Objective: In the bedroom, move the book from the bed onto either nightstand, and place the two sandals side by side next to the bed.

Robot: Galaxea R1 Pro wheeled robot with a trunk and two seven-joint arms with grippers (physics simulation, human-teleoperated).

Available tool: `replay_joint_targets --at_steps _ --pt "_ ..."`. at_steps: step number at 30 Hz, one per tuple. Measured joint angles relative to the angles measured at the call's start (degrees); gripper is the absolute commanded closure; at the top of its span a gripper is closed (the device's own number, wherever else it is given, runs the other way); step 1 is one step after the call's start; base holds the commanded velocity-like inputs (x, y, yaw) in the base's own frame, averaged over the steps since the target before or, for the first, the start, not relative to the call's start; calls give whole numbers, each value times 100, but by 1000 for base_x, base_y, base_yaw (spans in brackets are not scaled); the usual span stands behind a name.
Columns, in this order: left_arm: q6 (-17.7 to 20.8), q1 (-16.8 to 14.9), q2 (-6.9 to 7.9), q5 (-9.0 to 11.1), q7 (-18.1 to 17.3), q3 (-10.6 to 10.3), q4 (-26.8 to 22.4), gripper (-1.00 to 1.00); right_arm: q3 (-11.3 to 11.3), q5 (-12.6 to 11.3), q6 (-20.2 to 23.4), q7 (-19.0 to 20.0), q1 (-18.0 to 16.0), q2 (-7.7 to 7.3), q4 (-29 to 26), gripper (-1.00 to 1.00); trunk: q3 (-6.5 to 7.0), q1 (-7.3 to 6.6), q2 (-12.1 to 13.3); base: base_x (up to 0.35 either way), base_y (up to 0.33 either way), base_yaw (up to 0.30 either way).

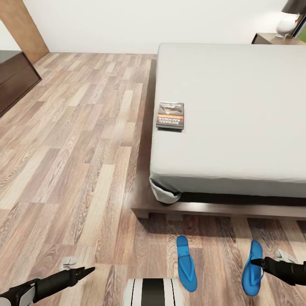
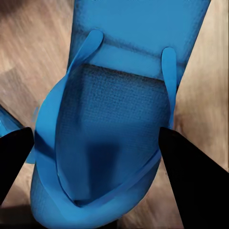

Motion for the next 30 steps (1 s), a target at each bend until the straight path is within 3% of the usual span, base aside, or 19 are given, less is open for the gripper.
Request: replay_joint_targets --at_steps 12,19,30 --pt "0 0 -93 0 2 -3 0 -100 0 -4 2 -275 0 1 -9 100 0 0 0 0 316 0" --pt "0 0 -143 0 8 -4 0 -100 1 -12 -8 -1338 0 0 -11 100 0 -1 0 54 299 0" --pt "-15 1 -152 0 12 -4 -2 -100 0 -18 1 -1425 0 4 -132 100 0 0 0 8 32 0"
